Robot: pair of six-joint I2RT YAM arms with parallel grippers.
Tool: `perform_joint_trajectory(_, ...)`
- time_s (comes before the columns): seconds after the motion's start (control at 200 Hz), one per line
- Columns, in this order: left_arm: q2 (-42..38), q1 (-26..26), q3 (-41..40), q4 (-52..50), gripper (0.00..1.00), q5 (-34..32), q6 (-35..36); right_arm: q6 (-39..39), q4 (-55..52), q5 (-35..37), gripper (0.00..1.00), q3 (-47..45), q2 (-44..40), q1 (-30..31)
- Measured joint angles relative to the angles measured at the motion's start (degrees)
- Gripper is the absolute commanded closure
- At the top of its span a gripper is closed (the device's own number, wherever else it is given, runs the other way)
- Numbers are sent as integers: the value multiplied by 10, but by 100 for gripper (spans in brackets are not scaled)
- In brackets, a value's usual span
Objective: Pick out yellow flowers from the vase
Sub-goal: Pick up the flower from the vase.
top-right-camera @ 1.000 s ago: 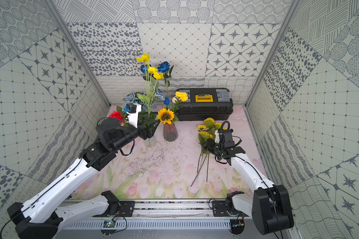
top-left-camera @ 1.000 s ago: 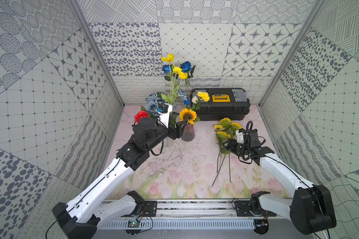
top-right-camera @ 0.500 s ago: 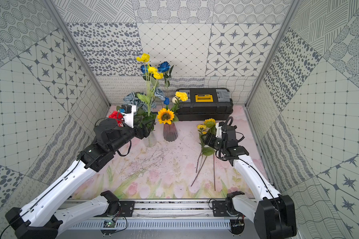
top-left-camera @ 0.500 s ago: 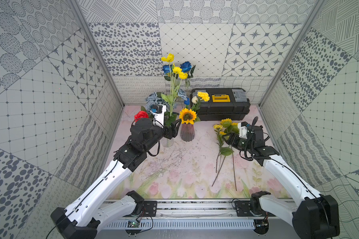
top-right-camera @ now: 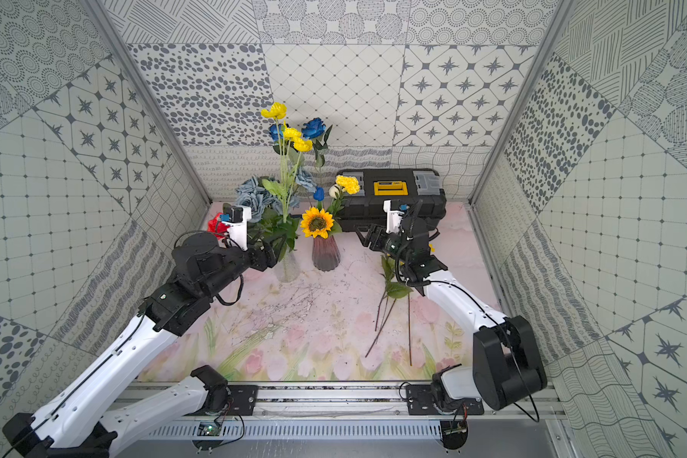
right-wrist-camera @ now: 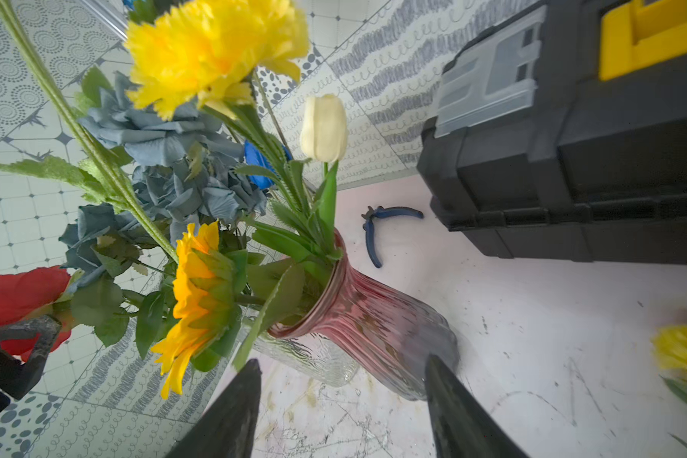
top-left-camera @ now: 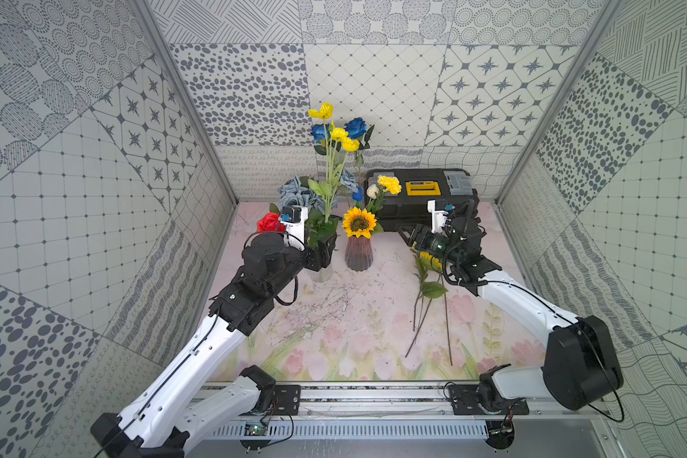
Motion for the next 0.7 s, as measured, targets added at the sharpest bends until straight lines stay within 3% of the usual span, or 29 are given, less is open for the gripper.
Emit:
perform_joint_trajectory(0.245,-10,12,-9,-21,23,2,-2,2,105,-6,36,58,111,20)
perform_joint_trajectory(0.7,-21,17,-14,-37,23,5,1,0,170,-4,36,108,166,35)
